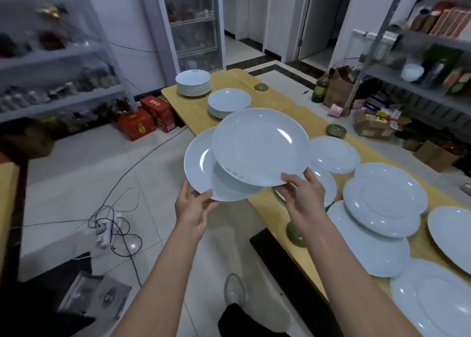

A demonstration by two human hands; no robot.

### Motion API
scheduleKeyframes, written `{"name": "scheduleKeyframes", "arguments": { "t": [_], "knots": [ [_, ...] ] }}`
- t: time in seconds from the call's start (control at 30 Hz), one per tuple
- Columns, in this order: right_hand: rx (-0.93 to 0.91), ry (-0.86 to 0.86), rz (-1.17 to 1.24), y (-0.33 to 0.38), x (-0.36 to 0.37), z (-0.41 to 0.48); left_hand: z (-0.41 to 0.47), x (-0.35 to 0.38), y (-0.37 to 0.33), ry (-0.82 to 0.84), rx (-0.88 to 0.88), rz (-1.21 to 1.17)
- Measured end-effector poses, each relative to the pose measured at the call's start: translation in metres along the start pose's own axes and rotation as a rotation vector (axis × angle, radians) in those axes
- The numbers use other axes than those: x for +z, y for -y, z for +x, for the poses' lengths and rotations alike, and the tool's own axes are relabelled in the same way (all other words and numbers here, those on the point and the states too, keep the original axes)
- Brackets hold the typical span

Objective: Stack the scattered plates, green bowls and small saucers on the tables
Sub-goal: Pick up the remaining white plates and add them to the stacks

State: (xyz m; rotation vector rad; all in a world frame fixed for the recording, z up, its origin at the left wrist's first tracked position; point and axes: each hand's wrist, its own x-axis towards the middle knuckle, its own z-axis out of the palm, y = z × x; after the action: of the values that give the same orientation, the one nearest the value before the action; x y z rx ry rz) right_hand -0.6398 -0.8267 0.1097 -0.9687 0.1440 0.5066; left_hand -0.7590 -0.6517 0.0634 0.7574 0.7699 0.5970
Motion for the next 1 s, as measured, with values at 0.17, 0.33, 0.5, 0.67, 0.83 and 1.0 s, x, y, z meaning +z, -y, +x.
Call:
{"name": "scheduleKeyframes", "arguments": {
  "t": [0.17,0.33,0.5,0.67,0.83,1.0],
  "knots": [
    [0.014,0.009,0.010,-0.012,0.051,0.066,0.075,0.003,-0.032,-0.045,0.014,0.021],
    [0.010,-0.025,0.014,-0.016,0.100,0.131,0.148,0.012,-0.067,-0.068,0.022,0.063],
    [0.011,-0.067,0.041,-0.024,0.138,0.184,0.211,0.021,-0.093,-0.058,0.022,0.080],
    [-0.012,-0.136,0.067,-0.043,0.170,0.229,0.278,0.023,-0.114,-0.008,-0.018,0.097],
    [-0.045,-0.237,0.106,-0.072,0.202,0.268,0.355,0.025,-0.131,0.067,-0.100,0.116],
    [-0.107,-0.362,0.164,-0.091,0.236,0.294,0.421,0.028,-0.152,0.174,-0.183,0.178]
  ]
}}
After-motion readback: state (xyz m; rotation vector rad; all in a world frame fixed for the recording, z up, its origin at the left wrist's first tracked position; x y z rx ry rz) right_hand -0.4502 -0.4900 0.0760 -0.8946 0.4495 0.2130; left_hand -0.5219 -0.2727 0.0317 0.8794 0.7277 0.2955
